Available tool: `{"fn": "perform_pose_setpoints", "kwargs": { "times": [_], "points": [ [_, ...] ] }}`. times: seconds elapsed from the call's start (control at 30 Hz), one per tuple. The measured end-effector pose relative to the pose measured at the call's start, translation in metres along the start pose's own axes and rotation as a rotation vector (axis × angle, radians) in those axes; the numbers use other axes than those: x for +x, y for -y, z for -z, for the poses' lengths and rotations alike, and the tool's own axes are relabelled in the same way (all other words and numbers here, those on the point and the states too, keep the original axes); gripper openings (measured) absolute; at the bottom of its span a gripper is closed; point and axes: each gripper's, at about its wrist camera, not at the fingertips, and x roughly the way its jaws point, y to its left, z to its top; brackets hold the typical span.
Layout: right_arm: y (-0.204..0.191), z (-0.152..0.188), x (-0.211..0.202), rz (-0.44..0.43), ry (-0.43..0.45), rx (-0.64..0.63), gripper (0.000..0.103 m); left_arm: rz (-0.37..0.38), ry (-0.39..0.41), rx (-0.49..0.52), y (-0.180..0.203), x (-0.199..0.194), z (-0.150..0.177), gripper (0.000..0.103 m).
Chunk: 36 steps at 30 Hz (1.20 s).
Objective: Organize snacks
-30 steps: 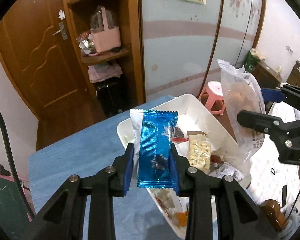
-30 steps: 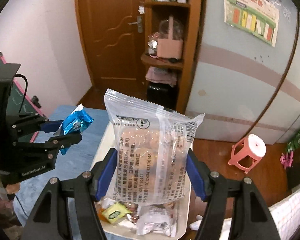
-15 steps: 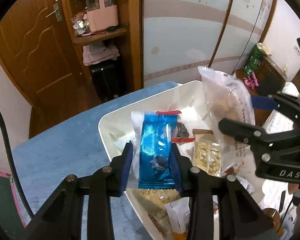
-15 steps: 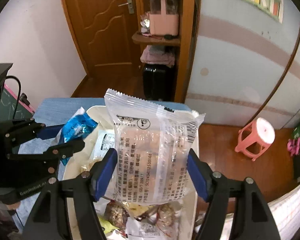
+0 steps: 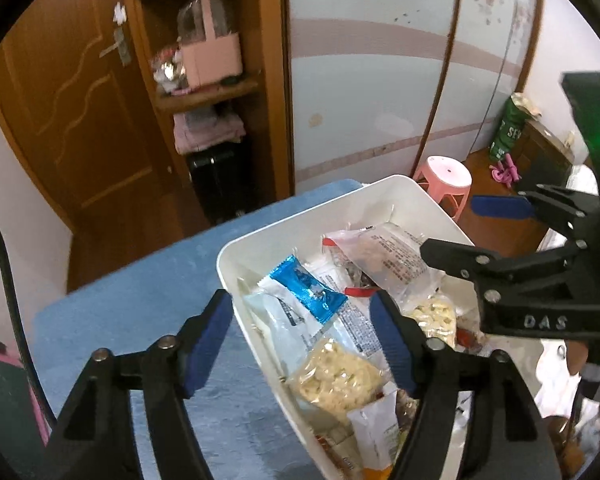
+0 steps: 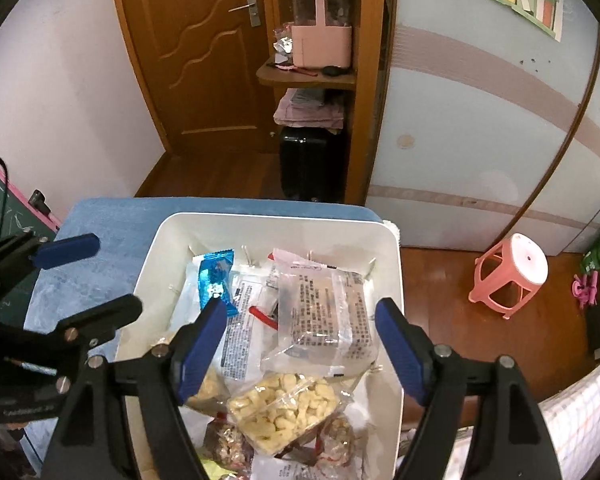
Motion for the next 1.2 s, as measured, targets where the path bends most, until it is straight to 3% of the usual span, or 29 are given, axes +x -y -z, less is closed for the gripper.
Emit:
{"fn": "perform_pose_setpoints", "kwargs": {
  "times": [0.33, 0.57, 0.63, 0.93, 1.03, 1.2],
  "points": [
    [-0.016, 0.006, -0.040, -0.042, 0.028, 0.030, 0.077, -0.008, 0.060, -0.010, -0.002, -0.066, 0.015, 0.075],
    [-0.042, 0.026, -0.101, -0.055, 0.068, 0.023, 0.077, -0.029, 0.115, -0.047, -0.008, -0.135, 0.030, 0.078],
    [-0.051, 0.034, -0.119, -0.058, 0.079, 0.017, 0.077, -0.033, 0.129, -0.057, -0.009, -0.155, 0.038, 0.084],
    [-0.096, 0.071, -0.188, -0.045, 0.118, -0.011, 0.077, -0.026, 0.169, -0.071, -0.006, -0.245, 0.092, 0.087],
    [-0.111, 0.084, -0.203, -0.051, 0.120, -0.012, 0.077, -0.028, 0.178, -0.089, -0.006, -0.266, 0.111, 0.093],
    [-0.130, 0.104, -0.220, -0.049, 0.124, -0.004, 0.077, -0.050, 0.180, -0.098, -0.010, -0.289, 0.138, 0.093]
  ]
}}
